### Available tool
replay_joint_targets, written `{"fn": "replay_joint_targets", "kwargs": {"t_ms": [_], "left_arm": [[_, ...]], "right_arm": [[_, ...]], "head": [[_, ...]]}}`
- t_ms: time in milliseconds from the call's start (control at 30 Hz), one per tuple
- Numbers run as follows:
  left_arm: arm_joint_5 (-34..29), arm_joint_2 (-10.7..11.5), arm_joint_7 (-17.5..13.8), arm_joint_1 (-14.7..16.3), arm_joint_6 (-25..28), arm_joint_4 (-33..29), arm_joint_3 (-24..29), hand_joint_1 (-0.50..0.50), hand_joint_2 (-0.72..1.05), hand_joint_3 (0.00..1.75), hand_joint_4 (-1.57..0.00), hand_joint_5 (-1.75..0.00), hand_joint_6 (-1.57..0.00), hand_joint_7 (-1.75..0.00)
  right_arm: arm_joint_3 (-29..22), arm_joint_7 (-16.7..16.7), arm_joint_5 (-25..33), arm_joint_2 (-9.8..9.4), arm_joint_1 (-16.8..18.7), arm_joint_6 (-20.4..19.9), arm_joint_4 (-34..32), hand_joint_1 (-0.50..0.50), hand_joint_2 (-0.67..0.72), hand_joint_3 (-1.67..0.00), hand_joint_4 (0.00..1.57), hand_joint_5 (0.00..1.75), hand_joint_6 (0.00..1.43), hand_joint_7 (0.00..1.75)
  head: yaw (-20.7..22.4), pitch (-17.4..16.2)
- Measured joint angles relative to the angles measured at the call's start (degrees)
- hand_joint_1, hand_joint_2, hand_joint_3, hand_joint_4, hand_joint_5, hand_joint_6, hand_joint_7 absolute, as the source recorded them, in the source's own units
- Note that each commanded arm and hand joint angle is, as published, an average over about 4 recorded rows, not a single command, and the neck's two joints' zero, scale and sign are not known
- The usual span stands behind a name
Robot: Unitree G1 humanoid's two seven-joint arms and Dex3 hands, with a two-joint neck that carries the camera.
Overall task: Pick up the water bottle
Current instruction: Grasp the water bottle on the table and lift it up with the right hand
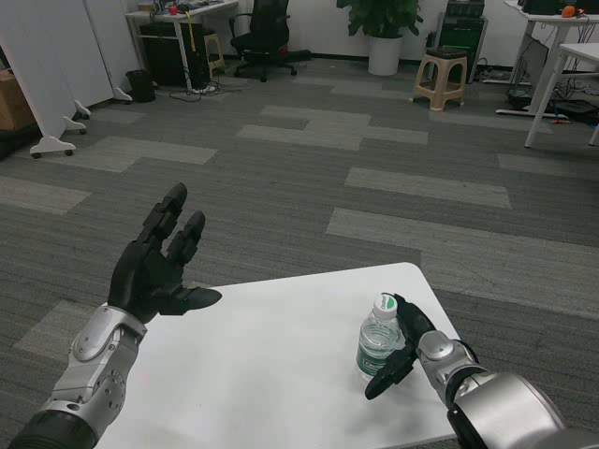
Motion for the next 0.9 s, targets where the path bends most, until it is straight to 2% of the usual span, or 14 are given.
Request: {"fn": "replay_joint_targets", "kwargs": {"t_ms": [67,433,500,600,667,733,867,900], "left_arm": [[0.0,0.0,0.0,0.0,0.0,0.0,0.0,-0.5,0.25,0.09,0.0,0.0,0.0,0.0],[0.0,0.0,0.0,0.0,0.0,0.0,-0.1,-0.5,0.25,0.09,0.0,0.0,0.0,0.0],[0.0,0.0,0.0,0.0,0.0,0.0,-0.1,-0.5,0.25,0.09,0.0,0.0,0.0,0.0],[0.0,0.0,0.0,0.0,0.0,0.0,-0.1,-0.5,0.25,0.09,0.0,0.0,0.0,0.0],[0.0,0.0,0.0,0.0,0.0,0.0,-0.2,-0.5,0.25,0.09,0.0,0.0,0.0,0.0],[0.0,0.0,0.0,0.0,0.0,0.0,-0.2,-0.5,0.25,0.09,0.0,0.0,0.0,0.0],[0.0,0.0,0.0,0.0,0.0,0.0,-0.2,-0.5,0.25,0.09,0.0,0.0,0.0,0.0],[0.0,0.0,0.0,0.0,0.0,0.0,-0.2,-0.5,0.25,0.09,0.0,0.0,0.0,0.0]], "right_arm": [[0.5,-0.2,0.0,0.05,0.0,0.0,0.0,-0.38,0.34,-0.08,0.0,0.0,0.0,0.0],[1.7,-0.6,0.0,0.09,0.0,0.0,0.0,-0.38,0.34,-0.08,0.0,0.0,0.0,0.0],[2.1,-0.6,0.0,0.1,-0.1,0.0,0.0,-0.38,0.28,-0.08,0.0,0.0,0.0,0.0],[2.9,-0.7,0.0,0.17,-0.1,0.0,0.0,-0.38,0.06,-0.2,0.0,0.0,0.0,0.0],[3.1,-0.8,0.0,0.24,-0.1,0.0,0.0,-0.38,-0.15,-0.32,0.0,0.0,0.0,0.0],[3.2,-1.1,0.0,0.33,-0.1,0.0,0.0,-0.38,-0.32,-0.44,0.0,0.1,0.0,0.0],[3.3,-1.8,0.0,0.63,-0.1,0.0,0.0,-0.33,-0.46,-0.61,0.0,0.78,0.0,0.1],[3.5,-2.1,0.0,0.7,-0.1,0.0,0.0,-0.33,-0.48,-0.63,0.0,0.87,0.0,0.14]], "head": [[0.0,0.0],[0.0,-0.2],[0.0,-0.2],[0.0,-0.2],[0.0,-0.2],[0.0,-0.2],[0.1,-0.2],[0.1,-0.2]]}}
